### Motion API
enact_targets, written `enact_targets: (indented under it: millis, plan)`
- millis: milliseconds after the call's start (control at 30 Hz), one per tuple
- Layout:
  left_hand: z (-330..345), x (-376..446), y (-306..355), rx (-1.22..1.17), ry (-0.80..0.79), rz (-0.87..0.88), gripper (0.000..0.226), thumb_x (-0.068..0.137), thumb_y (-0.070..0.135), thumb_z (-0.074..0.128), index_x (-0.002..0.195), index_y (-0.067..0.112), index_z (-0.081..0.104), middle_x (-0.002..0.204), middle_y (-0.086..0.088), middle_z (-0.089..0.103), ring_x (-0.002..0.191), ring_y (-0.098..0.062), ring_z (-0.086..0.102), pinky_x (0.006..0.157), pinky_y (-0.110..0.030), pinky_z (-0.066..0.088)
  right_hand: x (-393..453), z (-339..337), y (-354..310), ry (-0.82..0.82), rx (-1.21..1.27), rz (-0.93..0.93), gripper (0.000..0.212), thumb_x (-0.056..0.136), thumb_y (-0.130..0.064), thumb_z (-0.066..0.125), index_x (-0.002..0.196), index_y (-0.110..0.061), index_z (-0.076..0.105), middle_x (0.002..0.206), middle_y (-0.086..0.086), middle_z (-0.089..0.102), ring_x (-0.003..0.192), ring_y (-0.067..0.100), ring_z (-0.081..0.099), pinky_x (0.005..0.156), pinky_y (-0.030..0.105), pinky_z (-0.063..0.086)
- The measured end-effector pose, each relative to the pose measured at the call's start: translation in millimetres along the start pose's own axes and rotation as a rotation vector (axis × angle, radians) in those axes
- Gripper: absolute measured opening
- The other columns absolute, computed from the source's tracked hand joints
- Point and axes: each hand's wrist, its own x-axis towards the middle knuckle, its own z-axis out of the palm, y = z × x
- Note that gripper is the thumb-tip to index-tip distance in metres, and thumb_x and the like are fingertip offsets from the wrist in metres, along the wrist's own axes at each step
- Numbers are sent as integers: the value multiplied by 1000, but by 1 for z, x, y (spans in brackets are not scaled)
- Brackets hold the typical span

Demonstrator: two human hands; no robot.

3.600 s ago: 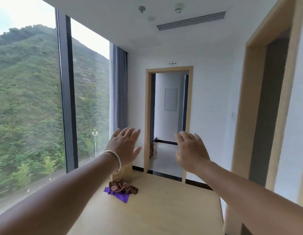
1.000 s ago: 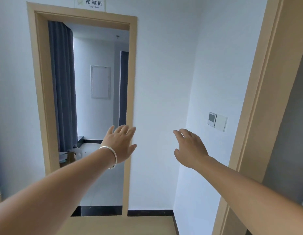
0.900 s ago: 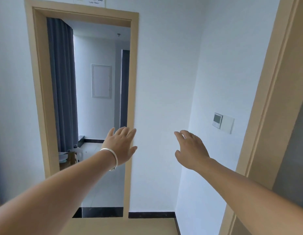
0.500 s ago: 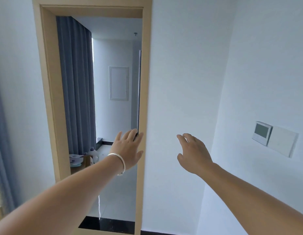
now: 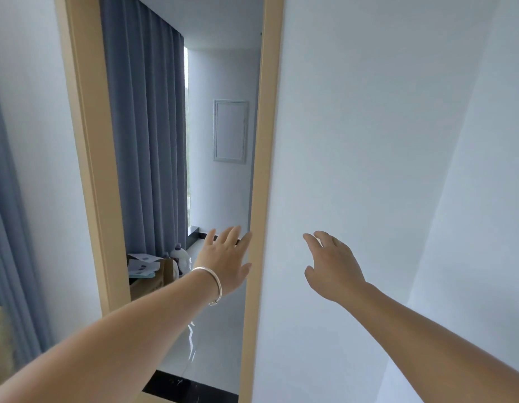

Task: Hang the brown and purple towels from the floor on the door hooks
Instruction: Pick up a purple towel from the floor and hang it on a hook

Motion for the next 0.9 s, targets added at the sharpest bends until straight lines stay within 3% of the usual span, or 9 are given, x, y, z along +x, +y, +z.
enact_targets:
  millis: [233,467,633,900]
  plan:
    - [54,56,-80,23,9,-114,67,96,52,33,151,22,8,158,-4,14,146,-23,11,118,-49,9,106,40,-42,16,21,-104,61,89,-21,47,147,-18,28,151,4,29,136,23,29,110,31,24]
    - [105,76,-211,59,-9,-330,69,96,57,30,152,25,5,158,-1,14,146,-23,9,117,-49,9,224,79,-135,36,45,-301,60,86,-21,48,143,-18,31,137,1,38,127,23,37,105,31,31]
    - [131,41,-296,159,-58,-469,69,95,58,30,151,26,9,157,-2,19,144,-26,16,116,-48,15,279,117,-226,23,138,-448,62,86,-22,50,145,-19,29,143,2,36,129,24,35,106,34,30]
    - [127,-91,-407,250,-200,-804,71,95,56,31,152,24,4,158,-3,12,146,-21,6,118,-48,6,307,160,-404,-36,301,-786,65,91,-23,47,150,-16,21,151,3,28,137,22,28,112,36,26]
